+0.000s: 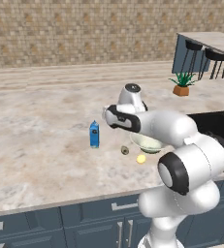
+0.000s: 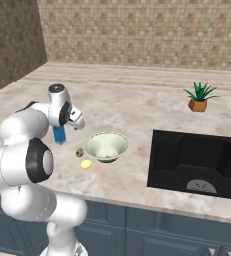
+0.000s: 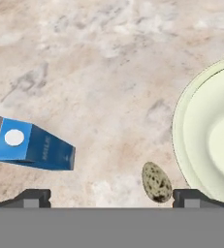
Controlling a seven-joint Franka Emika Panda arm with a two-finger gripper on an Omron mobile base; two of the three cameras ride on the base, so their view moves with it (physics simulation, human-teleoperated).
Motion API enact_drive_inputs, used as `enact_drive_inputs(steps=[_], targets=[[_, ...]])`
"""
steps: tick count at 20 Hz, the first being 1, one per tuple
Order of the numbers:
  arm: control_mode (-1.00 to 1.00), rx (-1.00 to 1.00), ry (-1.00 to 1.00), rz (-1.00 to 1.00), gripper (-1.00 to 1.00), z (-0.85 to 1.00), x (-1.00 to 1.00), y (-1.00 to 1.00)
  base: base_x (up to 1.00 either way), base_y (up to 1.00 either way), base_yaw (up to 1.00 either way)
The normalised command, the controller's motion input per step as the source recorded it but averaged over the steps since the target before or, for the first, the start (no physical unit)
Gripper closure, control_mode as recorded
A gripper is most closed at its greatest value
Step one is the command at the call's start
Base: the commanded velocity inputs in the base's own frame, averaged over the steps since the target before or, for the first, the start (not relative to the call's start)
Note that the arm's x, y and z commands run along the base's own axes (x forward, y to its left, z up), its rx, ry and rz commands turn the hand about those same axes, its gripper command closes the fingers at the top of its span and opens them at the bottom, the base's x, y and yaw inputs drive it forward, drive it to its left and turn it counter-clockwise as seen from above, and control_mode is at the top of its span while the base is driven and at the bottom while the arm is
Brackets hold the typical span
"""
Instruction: Gather the eggs and milk located in the vicinity of the sink area and place them right next to the bowl.
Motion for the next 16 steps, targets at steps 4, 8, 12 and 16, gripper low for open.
enact_drive_inputs(steps=[4,8,12,16], targets=[[-1.00,0.00,0.11,0.01,-1.00,0.00,0.07,0.32,0.00,0.00,0.00],[-1.00,-0.02,0.01,0.01,-1.00,0.00,0.05,0.44,0.00,0.00,0.00],[-1.00,0.00,0.00,0.00,-1.00,0.00,0.12,0.17,0.00,0.00,0.00],[-1.00,0.00,0.00,0.00,-1.00,0.00,0.11,0.16,0.00,0.00,0.00]])
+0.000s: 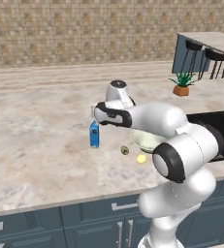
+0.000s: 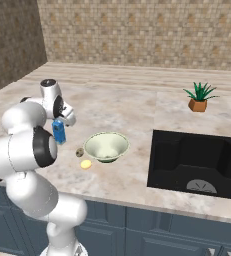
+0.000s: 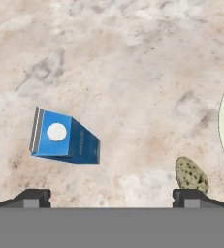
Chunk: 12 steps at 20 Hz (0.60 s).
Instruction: Gather the eggs and milk located in the vicinity of the sink area and place them right next to the bowl.
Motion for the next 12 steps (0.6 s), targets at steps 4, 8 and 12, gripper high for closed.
enact_drive_inputs(steps=[4,8,12], targets=[[-1.00,0.00,0.00,0.00,-1.00,0.00,0.00,0.00,0.00,0.00,0.00],[-1.00,0.00,0.00,0.00,-1.00,0.00,0.00,0.02,0.00,0.00,0.00],[-1.00,0.00,0.00,0.00,-1.00,0.01,0.00,0.08,0.00,0.00,0.00]])
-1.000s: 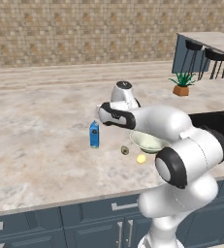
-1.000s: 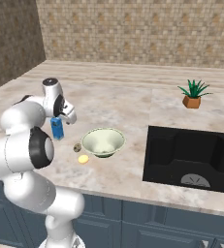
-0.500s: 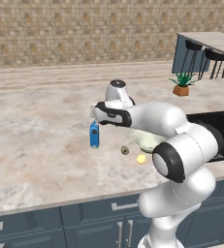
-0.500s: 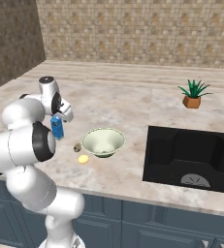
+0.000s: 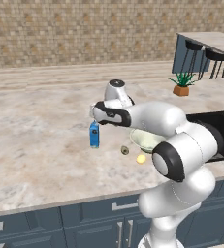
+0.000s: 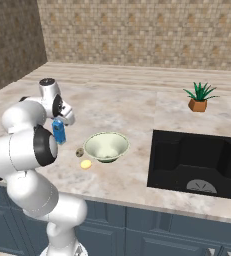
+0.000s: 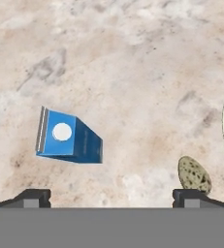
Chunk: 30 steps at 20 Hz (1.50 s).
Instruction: Gather the eggs and milk located in the vicinity of the sink area and place them right next to the bowl.
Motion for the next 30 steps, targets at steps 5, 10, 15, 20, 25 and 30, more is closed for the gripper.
enact_drive_inputs(steps=[5,10,15,20,25,30], targets=[[-1.00,0.00,0.00,0.00,-1.00,0.06,0.00,0.11,0.00,0.00,0.00],[-1.00,0.00,0.00,0.00,-1.00,0.01,0.00,0.15,0.00,0.00,0.00],[-1.00,0.00,0.00,0.00,-1.00,0.00,0.01,0.10,0.00,0.00,0.00],[-1.00,0.00,0.00,0.00,-1.00,0.00,0.16,0.17,0.00,0.00,0.00],[-1.00,0.00,0.00,0.00,-1.00,0.00,0.20,0.11,0.00,0.00,0.00],[-1.00,0.00,0.00,0.00,-1.00,-0.01,0.07,0.01,0.00,0.00,0.00]])
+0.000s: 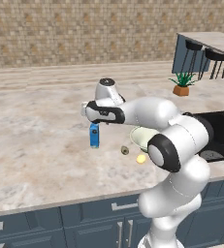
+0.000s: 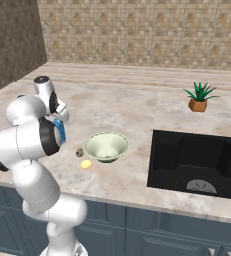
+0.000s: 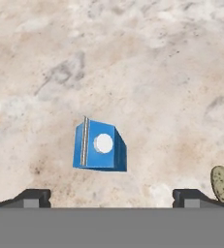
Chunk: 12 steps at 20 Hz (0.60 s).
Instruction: Gather the eggs and milk located in the vicinity of the sink area and place them right next to the bowl.
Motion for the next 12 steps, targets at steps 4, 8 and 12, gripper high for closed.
enact_drive_inputs(steps=[4,8,12], targets=[[-1.00,0.00,0.00,0.00,-1.00,-0.07,0.00,0.00,0.00,0.00,0.00],[-1.00,0.00,0.00,0.00,-1.00,-0.09,0.00,0.00,0.00,0.00,0.00],[-1.00,0.00,0.00,0.00,-1.00,-0.10,0.00,0.00,0.00,0.00,0.00]])
